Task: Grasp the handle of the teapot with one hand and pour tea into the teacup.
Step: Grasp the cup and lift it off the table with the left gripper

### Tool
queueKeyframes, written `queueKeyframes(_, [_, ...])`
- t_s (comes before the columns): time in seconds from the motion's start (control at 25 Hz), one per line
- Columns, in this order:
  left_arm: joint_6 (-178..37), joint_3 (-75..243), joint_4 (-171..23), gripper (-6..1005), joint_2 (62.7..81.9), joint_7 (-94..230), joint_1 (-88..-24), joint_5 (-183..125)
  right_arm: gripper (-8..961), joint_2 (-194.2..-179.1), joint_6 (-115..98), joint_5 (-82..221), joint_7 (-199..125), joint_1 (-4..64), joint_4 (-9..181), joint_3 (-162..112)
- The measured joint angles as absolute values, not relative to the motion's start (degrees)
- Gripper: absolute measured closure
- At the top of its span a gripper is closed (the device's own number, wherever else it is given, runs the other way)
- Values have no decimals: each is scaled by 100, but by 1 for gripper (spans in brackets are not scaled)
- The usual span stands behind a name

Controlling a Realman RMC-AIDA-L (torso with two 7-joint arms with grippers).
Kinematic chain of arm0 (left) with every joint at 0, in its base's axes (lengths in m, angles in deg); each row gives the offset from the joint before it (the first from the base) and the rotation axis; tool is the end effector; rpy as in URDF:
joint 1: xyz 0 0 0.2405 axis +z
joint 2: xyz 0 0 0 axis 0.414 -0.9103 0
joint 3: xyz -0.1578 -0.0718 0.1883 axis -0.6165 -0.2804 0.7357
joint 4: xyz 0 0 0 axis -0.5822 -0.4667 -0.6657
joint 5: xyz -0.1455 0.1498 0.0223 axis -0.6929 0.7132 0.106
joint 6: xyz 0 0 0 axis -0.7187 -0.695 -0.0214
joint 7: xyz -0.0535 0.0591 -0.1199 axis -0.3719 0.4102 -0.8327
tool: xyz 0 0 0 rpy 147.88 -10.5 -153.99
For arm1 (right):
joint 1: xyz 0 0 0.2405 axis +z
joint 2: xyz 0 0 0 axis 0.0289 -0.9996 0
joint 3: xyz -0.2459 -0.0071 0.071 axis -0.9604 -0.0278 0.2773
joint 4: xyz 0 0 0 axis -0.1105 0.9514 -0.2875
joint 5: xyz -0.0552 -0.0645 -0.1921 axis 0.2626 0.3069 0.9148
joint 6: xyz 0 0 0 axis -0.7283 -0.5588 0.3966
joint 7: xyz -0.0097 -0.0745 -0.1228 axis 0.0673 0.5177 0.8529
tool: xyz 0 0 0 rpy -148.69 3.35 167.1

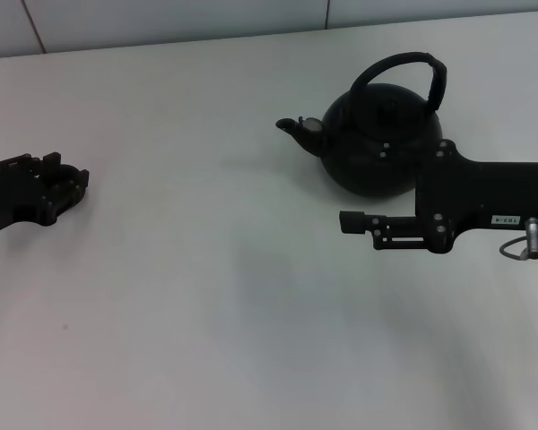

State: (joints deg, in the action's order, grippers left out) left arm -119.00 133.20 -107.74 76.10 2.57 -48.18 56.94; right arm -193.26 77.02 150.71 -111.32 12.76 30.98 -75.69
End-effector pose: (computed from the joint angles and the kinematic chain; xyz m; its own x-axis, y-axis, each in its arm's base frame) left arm -0.3216 0.3547 -0.0043 0.8677 0.2956 0.3997 0.4886 -0.6556 -0.5757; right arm 0.2432 0.2844 0.0277 0.8245 -0.1062 -0.5558 -0.2624 -0.9420 -0.2094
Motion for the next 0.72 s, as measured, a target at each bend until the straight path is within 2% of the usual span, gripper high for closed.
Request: queueKeyframes(0.72, [-11901, 13410, -10783, 535, 7610, 257, -4853, 5693, 253, -19317, 7687, 15068, -11089, 1284, 3097, -7559])
